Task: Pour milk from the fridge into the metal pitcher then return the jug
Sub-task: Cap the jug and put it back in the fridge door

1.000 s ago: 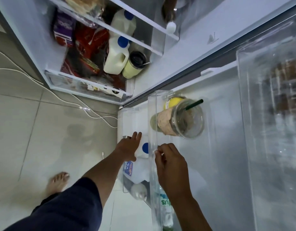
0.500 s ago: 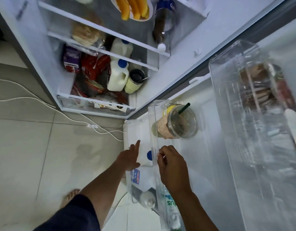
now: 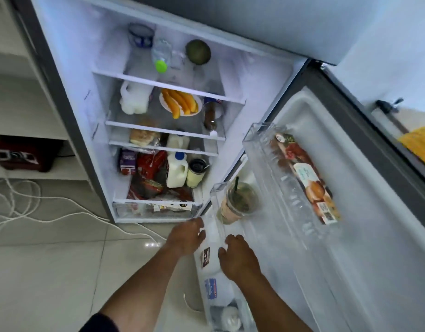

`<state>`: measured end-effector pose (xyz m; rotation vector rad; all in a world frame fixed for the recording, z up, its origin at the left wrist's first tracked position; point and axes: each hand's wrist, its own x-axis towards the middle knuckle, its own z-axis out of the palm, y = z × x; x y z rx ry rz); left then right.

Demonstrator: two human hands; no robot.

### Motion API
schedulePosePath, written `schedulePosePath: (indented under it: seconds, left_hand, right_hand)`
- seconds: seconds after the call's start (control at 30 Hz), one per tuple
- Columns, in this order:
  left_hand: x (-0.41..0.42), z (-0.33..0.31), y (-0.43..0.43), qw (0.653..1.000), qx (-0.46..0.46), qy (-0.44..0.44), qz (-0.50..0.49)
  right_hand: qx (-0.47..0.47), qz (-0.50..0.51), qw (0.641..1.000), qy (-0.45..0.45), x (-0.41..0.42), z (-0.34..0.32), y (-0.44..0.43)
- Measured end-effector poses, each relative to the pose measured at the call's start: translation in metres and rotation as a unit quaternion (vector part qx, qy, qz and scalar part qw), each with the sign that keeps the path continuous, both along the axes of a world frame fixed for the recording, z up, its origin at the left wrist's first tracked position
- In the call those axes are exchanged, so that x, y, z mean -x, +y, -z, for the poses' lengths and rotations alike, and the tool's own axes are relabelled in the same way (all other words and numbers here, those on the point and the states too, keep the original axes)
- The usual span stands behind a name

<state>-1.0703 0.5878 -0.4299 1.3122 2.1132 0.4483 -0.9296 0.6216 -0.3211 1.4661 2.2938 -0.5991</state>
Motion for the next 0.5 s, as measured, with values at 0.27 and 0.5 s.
schedulePosePath:
  seconds: [0.27,0.5]
  left_hand:
    - [0.013,-0.149,-0.021,0.986,-0.110,0.118,0.039]
    - [-0.027,-0.256,-0.044,0.961,-0.181,0.185,0.098]
  right_hand:
    - [-0.084,-0.002,0.993,0.081,-0.002,-0.116,-0.023]
    - [-0.240,-0.023,0.947,0.215,-0.059,-0.220,-0.037]
